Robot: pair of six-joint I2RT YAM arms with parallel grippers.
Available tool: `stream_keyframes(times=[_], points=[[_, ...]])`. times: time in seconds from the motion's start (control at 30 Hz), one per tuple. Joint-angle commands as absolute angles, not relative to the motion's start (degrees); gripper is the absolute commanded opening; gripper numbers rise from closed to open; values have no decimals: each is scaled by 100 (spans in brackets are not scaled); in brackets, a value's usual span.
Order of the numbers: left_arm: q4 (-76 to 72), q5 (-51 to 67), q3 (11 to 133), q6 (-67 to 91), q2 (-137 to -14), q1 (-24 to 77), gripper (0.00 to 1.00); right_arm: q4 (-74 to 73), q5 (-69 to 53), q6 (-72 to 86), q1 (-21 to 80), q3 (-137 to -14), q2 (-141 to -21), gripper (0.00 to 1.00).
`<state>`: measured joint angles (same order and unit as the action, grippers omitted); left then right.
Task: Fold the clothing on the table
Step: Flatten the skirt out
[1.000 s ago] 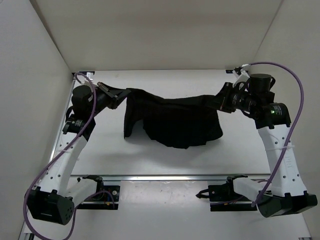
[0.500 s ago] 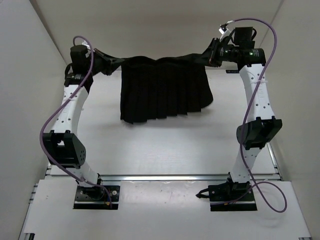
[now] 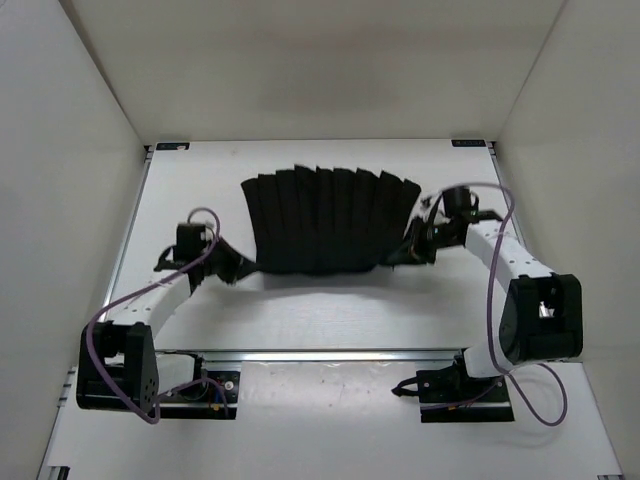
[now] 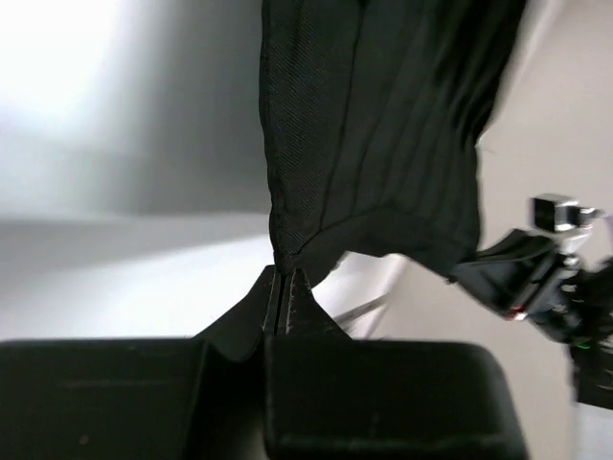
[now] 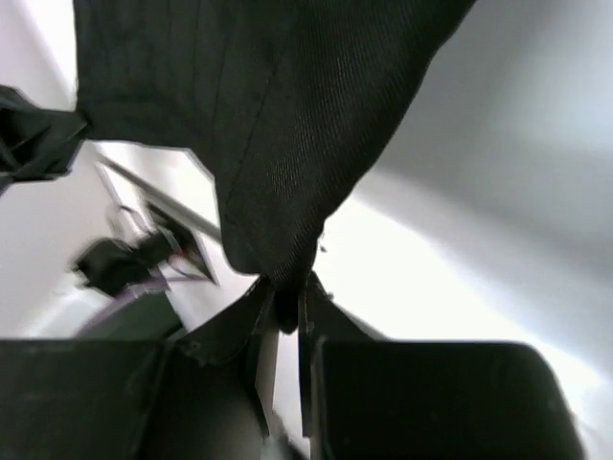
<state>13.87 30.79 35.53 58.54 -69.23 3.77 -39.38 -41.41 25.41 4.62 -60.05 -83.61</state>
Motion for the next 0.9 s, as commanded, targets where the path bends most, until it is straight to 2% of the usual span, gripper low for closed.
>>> stream_keyframes(times=[0.0,0.1,0.17,0.27,0.33,0.37,0.4,0.43,0.47,0.5,0.57,0.67,0.87], points=[[1783,3094,2885,5099,-6601,457,0,-3541,-3920,2443,519,-4803,-7736,0],[2222,2954,2541,4747,-6294,632,0,-3673,-3788,2408,519,-3967,-7384,0],[2338,2804,2304,4694,-6057,755,0,-3779,-3683,2338,475,-3701,-7234,4],[2268,2734,1892,4859,-5793,957,0,-3823,-3734,2224,273,-3322,-7128,21],[2049,2716,1672,5123,-5643,1055,0,-3780,-3718,2267,237,-3147,-7040,43],[1970,2716,1557,5168,-5608,1150,3,-3779,-3718,2259,263,-3094,-7023,47],[1882,2707,1521,5255,-5590,1186,6,-3753,-3648,2328,333,-3068,-6970,56],[1837,2724,1494,5273,-5581,1230,13,-3718,-3613,2416,360,-3015,-6926,61],[1863,2638,1494,5300,-5590,1300,19,-3639,-3578,2521,430,-2971,-6908,63],[1872,2585,1494,5274,-5642,1362,30,-3595,-3534,2549,500,-2892,-6847,64],[1837,2531,1477,5256,-5669,1397,38,-3517,-3376,2706,589,-2796,-6803,65],[1784,2452,1442,5325,-5678,1423,39,-3376,-3076,2839,668,-2655,-6733,65],[1661,2356,1292,5440,-5563,1477,33,-2787,-3041,2892,834,-2531,-6855,60]])
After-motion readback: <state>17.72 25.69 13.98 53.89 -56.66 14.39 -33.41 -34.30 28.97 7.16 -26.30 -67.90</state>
